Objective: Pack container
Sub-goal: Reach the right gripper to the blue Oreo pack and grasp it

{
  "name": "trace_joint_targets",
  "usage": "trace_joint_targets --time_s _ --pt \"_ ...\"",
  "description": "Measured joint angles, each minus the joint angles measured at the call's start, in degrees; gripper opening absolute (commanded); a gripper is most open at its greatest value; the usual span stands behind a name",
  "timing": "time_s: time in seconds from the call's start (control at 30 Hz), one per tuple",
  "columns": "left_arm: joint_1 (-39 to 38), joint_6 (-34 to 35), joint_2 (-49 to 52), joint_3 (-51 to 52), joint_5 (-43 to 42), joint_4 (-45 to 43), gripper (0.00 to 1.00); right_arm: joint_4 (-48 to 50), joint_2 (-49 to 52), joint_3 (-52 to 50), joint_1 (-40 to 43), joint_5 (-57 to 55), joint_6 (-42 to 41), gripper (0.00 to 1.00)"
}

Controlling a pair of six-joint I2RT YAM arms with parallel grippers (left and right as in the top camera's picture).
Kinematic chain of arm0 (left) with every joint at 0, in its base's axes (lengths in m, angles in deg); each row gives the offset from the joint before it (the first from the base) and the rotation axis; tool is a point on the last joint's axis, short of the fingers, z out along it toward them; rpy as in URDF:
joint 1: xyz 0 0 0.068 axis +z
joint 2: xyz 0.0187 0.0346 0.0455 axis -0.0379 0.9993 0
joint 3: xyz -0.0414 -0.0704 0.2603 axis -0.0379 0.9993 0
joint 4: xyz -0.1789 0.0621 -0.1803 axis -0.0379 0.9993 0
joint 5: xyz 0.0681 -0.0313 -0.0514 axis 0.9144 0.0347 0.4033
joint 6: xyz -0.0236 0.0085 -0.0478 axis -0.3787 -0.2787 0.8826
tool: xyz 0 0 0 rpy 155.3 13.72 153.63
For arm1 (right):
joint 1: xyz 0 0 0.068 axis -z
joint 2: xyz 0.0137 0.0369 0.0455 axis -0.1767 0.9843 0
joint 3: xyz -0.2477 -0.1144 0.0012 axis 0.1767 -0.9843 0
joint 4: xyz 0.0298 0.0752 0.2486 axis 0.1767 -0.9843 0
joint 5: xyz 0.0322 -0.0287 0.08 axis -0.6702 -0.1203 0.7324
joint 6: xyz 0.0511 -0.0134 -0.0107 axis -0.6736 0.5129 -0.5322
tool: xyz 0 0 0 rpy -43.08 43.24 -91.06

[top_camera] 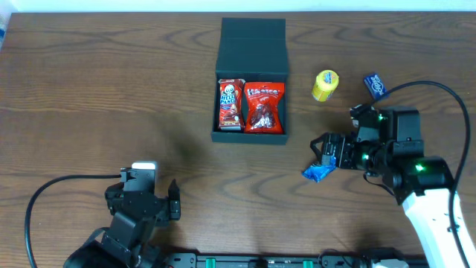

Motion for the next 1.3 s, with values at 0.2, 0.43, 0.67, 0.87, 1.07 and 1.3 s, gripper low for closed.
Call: trace_joint_targets --time_s 0.2,0.43,0.67,0.87,1.07,1.3 --pt "0.0 0.0 0.0 0.0 -0.02 0.0 0.95 -8.09 1.88 0.31 0.0 -6.27 -21.2 0.99" --pt "0.0 0.0 0.0 0.0 -0.02 -0.04 0.95 -6.88 12.17 0.59 0.0 -14.05 -39.8 0.99" --pt "0.0 0.0 0.0 0.0 -0.02 0.02 0.95 -4.42 23.65 6.54 0.0 -15.45 -43.89 0.99" --pt "0.0 0.0 0.0 0.0 0.0 0.0 0.95 -2.84 28.2 8.72 0.0 -15.78 -44.5 0.99" --pt "0.0 0.0 0.0 0.0 -0.02 -0.02 0.95 -2.84 31.36 8.72 -0.02 -15.78 -44.52 0.99" --pt "0.0 0.0 0.0 0.0 -0.02 -0.02 0.95 -2.47 34.03 8.72 -0.22 -15.76 -44.52 0.99"
